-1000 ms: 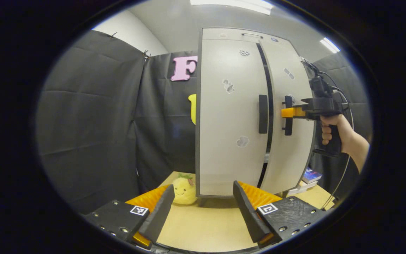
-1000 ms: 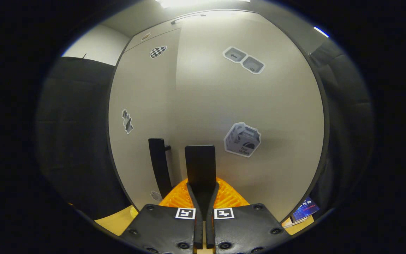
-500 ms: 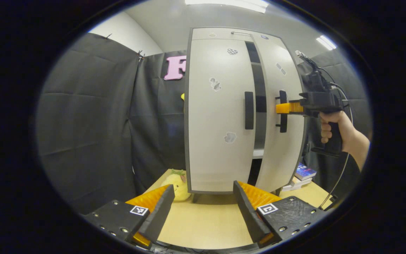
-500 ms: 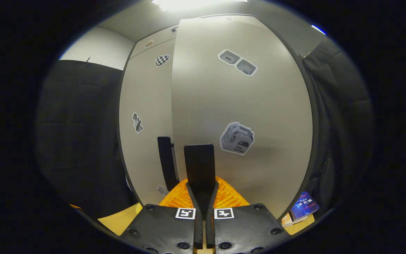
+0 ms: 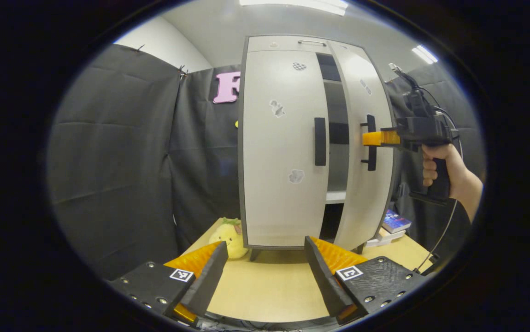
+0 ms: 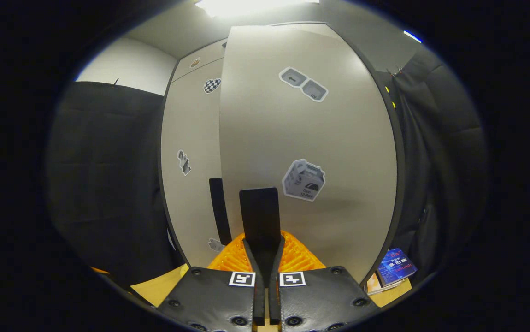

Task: Open the right door of the double-door shoe cabinet with the right hand, and open the left door with the left hand.

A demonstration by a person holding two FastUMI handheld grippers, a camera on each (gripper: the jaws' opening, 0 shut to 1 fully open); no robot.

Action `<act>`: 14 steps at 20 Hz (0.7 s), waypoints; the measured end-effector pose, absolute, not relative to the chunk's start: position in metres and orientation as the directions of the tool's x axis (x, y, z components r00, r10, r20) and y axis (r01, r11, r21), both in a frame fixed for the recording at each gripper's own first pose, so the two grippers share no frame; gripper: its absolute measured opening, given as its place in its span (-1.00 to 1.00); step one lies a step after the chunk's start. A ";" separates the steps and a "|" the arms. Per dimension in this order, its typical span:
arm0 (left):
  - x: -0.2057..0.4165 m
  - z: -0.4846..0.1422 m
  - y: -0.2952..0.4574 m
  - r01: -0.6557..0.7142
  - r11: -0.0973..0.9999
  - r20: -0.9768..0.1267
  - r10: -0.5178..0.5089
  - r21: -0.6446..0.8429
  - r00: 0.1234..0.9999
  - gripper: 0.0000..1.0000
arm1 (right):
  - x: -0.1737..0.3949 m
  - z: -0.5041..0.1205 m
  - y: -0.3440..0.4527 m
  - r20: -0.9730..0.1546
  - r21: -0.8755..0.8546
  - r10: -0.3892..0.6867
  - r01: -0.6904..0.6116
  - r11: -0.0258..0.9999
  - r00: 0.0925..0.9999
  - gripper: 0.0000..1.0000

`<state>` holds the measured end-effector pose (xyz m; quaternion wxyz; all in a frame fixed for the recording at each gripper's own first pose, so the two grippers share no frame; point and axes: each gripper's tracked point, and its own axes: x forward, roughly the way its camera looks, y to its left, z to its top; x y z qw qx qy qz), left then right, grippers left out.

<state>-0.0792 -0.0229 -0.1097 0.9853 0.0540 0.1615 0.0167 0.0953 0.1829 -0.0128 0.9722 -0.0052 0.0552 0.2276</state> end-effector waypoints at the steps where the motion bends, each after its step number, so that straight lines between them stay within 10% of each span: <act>1: -0.079 -0.110 -0.024 -0.013 0.994 -0.319 0.048 0.111 0.947 0.92 | 0.094 -0.012 0.182 -0.110 0.016 0.445 -0.446 0.895 0.889 -0.90; 14: -0.073 -0.109 -0.038 0.033 0.993 -0.313 0.003 0.111 0.950 0.92 | 0.080 -0.010 0.161 -0.075 0.022 0.416 -0.416 0.909 0.906 -0.90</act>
